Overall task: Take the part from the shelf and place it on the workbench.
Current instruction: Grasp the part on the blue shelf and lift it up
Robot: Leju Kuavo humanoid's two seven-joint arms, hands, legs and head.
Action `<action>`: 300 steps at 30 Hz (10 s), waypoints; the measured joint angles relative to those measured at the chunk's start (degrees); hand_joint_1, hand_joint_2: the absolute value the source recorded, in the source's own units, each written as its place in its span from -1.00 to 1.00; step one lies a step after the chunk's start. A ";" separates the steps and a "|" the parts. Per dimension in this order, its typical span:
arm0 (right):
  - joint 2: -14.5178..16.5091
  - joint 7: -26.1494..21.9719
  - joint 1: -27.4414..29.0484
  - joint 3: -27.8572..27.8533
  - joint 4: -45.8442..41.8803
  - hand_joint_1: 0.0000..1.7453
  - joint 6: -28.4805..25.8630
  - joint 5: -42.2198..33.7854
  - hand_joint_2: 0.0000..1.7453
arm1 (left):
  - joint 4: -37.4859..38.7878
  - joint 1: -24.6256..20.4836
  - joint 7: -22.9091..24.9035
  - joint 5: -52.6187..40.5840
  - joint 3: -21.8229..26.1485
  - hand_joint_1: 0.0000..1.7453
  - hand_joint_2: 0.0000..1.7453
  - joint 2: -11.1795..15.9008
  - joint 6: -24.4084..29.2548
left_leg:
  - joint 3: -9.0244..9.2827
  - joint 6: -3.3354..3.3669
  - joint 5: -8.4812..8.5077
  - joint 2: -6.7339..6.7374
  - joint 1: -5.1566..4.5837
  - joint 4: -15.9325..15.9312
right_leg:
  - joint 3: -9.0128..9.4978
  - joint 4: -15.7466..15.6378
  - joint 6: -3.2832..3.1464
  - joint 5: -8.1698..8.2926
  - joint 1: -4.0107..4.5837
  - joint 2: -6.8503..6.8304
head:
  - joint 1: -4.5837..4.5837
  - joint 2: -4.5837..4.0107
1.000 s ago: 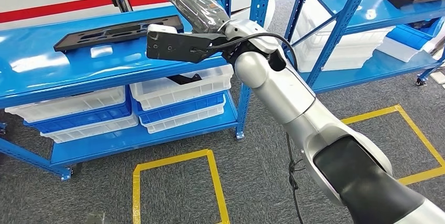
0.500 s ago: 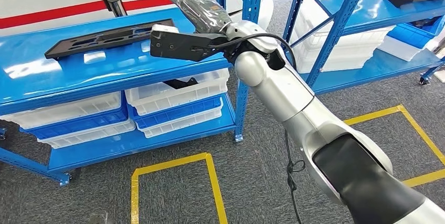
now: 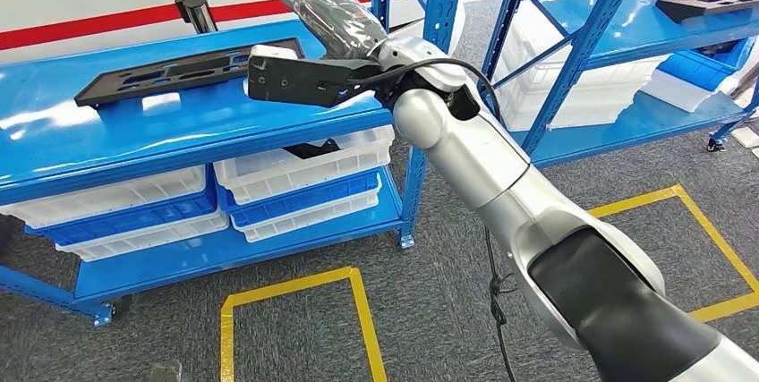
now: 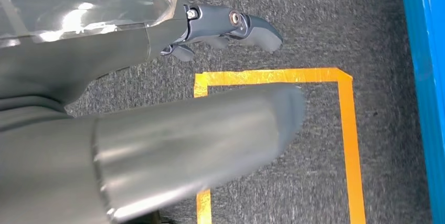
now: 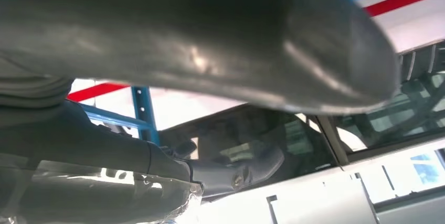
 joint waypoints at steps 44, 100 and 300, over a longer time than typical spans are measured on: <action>1.38 -0.38 0.76 1.15 1.37 -1.00 0.07 3.32 -1.00 | -1.13 0.67 1.07 10.24 -9.17 -1.00 -1.00 1.05 2.91 | -0.19 1.21 -0.29 1.24 -0.53 0.40 | -0.30 0.50 -0.53 -0.40 0.50 -1.56 | -0.03 0.00; 1.94 -0.14 1.11 2.85 0.42 -1.00 2.79 5.28 -1.00 | -1.31 0.15 3.33 14.22 -15.53 -1.00 -1.00 2.22 4.22 | -5.97 -2.68 -4.87 0.24 1.41 12.34 | -0.97 0.26 -1.46 0.97 -0.51 -1.69 | -0.36 0.00; -20.84 -9.24 24.76 -7.96 -36.70 -1.00 -7.59 2.26 1.00 | 1.19 4.15 2.16 19.23 -18.81 -1.00 -1.00 3.25 7.49 | 2.72 0.34 -2.40 -0.29 -0.51 -0.36 | -2.81 -0.22 0.23 2.97 -0.03 -0.22 | -0.36 0.00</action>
